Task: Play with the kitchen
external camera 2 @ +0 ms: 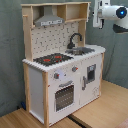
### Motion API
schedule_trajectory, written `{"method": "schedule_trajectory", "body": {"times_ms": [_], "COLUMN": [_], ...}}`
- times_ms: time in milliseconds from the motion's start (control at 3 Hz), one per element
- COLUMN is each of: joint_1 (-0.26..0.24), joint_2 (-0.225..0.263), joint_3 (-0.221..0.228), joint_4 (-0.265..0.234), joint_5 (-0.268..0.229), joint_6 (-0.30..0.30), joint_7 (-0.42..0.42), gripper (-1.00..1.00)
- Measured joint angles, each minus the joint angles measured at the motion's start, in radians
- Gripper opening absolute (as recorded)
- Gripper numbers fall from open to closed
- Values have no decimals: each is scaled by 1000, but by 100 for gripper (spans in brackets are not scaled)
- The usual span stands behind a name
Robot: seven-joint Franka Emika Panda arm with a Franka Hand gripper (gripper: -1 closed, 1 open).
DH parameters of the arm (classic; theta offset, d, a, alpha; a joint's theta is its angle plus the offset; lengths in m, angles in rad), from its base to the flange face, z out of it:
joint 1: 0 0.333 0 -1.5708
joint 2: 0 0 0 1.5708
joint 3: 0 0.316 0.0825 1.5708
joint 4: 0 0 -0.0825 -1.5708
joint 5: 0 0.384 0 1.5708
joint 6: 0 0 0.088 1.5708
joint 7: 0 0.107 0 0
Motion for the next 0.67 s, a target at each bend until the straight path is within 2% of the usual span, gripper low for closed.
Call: {"method": "schedule_trajectory", "body": {"times_ms": [667], "joint_1": [0], "joint_2": [147], "joint_3": [62], "joint_4": [136], "joint_5": [-1], "joint_6": [0], "joint_7": [-11], "gripper": [-100]}}
